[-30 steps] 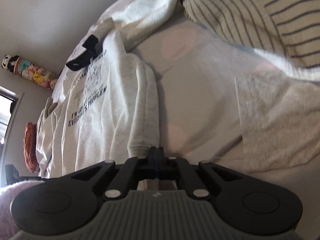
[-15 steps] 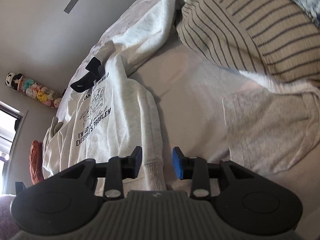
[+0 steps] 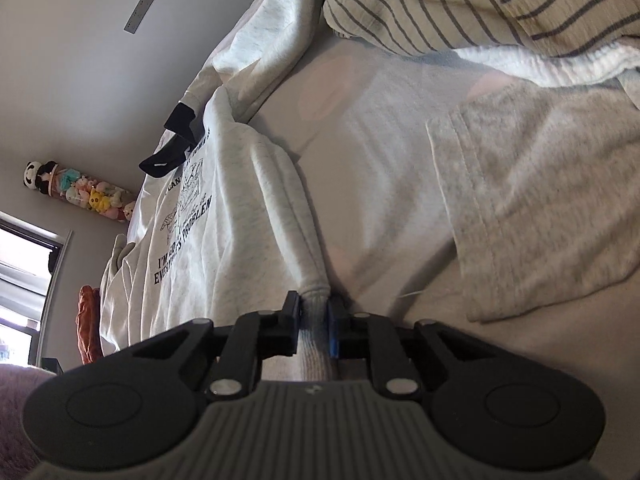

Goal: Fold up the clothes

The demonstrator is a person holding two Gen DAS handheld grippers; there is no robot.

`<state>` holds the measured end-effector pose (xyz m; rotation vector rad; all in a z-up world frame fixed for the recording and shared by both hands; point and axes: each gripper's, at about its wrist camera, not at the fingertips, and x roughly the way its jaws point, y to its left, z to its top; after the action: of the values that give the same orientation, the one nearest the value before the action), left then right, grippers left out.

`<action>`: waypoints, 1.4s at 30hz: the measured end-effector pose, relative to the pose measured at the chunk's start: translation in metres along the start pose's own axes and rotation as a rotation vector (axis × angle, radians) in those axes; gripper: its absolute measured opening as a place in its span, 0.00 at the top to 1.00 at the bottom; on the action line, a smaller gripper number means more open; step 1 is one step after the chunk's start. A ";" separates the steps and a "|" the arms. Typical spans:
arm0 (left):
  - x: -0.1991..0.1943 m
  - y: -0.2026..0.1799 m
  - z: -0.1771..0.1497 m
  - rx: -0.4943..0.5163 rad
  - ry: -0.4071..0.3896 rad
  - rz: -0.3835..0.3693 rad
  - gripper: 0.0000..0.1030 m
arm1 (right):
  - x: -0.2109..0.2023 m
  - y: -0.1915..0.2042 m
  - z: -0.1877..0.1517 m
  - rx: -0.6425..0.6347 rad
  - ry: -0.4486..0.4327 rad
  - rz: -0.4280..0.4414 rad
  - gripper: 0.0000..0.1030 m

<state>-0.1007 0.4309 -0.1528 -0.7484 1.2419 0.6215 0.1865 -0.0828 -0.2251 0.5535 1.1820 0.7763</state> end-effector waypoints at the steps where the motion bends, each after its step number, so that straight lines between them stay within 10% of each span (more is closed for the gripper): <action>1: -0.007 0.000 -0.001 0.009 -0.012 -0.013 0.91 | -0.005 0.003 0.002 -0.006 -0.012 0.007 0.88; 16: -0.035 0.008 -0.029 0.116 0.017 -0.091 0.92 | -0.072 0.040 -0.007 -0.134 -0.055 -0.115 0.90; 27: 0.015 -0.037 -0.034 0.272 0.103 0.196 0.79 | -0.028 0.020 0.000 -0.073 0.037 -0.249 0.87; 30: 0.009 -0.038 -0.039 0.282 0.061 0.201 0.75 | -0.035 0.033 0.009 -0.112 0.026 -0.278 0.71; 42: -0.065 -0.015 -0.028 0.095 -0.276 -0.040 0.61 | -0.057 0.113 0.070 -0.233 -0.137 -0.322 0.66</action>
<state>-0.1205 0.3981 -0.0909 -0.5845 0.9932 0.6066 0.2160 -0.0560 -0.0860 0.2118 1.0054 0.5793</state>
